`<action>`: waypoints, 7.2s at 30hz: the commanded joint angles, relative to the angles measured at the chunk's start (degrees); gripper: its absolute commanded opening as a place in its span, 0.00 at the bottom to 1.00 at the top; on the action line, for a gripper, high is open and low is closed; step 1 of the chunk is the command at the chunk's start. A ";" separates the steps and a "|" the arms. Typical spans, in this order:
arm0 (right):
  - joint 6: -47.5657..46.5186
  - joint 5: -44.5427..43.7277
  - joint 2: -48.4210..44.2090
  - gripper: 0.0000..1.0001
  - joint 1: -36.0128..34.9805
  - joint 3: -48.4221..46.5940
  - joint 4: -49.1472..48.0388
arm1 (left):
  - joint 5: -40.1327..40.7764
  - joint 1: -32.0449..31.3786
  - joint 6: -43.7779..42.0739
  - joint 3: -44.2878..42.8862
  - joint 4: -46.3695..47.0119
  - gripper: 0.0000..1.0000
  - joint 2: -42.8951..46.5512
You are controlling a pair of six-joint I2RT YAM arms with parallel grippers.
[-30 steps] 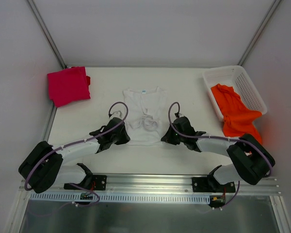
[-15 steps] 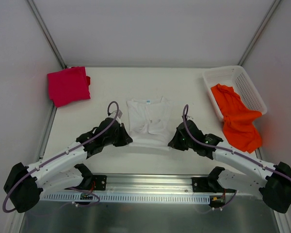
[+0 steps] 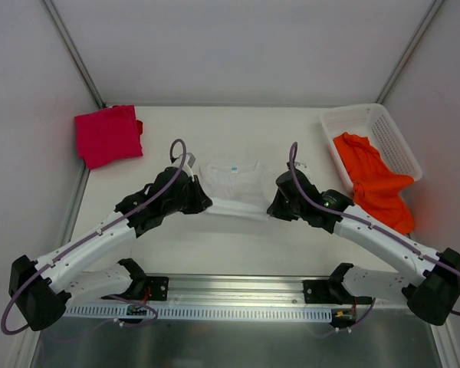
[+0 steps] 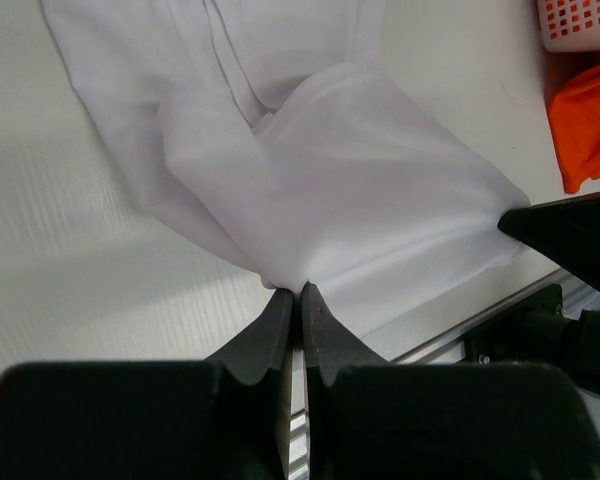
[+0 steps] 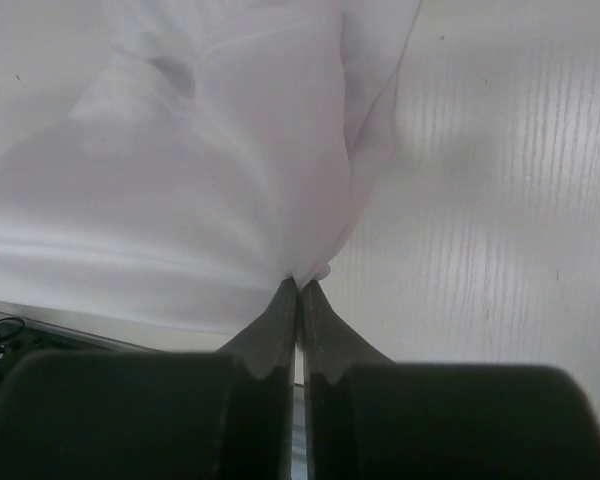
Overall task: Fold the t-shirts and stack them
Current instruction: Fold the tshirt
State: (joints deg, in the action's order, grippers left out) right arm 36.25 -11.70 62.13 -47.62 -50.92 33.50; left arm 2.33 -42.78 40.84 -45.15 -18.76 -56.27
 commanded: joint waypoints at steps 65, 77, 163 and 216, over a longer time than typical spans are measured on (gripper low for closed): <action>-21.48 -10.19 26.85 0.99 20.64 -45.07 11.76 | -2.68 27.23 -9.64 -25.62 14.98 0.99 -32.43; -14.10 14.07 21.62 0.99 11.85 -18.09 -20.56 | -4.00 22.05 -5.16 -3.20 14.81 0.99 -12.91; -20.95 28.75 65.76 0.64 28.44 -57.54 -12.05 | 0.49 19.41 -2.97 13.68 16.29 0.99 -6.92; -13.84 24.36 -19.94 0.72 32.85 6.62 -13.81 | 15.25 15.80 -6.64 3.50 28.70 0.00 -25.91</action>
State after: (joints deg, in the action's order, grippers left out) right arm 21.06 11.42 43.72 -14.74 -44.31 22.13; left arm 17.02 -28.36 40.84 -40.47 13.61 -82.83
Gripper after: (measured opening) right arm 0.722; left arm 0.006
